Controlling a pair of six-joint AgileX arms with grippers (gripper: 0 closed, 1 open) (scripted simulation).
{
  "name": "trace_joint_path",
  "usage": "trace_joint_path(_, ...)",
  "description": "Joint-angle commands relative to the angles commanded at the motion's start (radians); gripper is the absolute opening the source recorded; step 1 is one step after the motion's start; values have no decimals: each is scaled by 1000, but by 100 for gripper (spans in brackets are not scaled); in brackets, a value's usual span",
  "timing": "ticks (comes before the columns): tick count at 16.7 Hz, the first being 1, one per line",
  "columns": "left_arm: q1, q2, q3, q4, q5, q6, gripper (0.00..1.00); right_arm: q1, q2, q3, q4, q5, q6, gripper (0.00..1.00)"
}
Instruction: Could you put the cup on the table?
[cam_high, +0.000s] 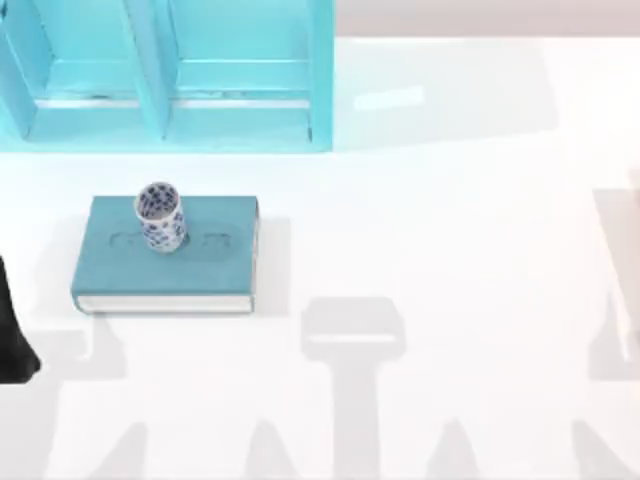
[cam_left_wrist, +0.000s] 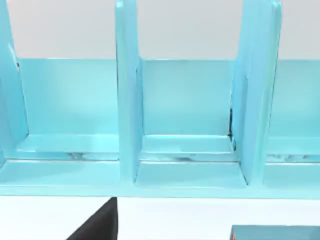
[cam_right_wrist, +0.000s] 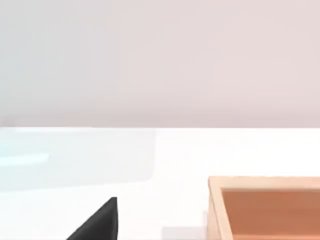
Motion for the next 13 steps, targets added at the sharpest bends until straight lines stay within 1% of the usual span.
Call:
trace_joint_path(3, -4, 9, 9, -8, 0, 0, 100, 0, 0, 0, 0, 0, 0, 100)
trace_joint_path(6, -39, 92, 94, -79, 2, -5, 100, 0, 0, 0, 0, 0, 0, 100)
trace_joint_path(9, -97, 268, 278, -232, 4, -20, 100, 0, 0, 0, 0, 0, 0, 100)
trace_joint_path(11, -143, 428, 449, -366, 4, -36, 100, 0, 0, 0, 0, 0, 0, 100)
trace_joint_path(13, -192, 616, 655, -505, 6, -56, 100, 0, 0, 0, 0, 0, 0, 100)
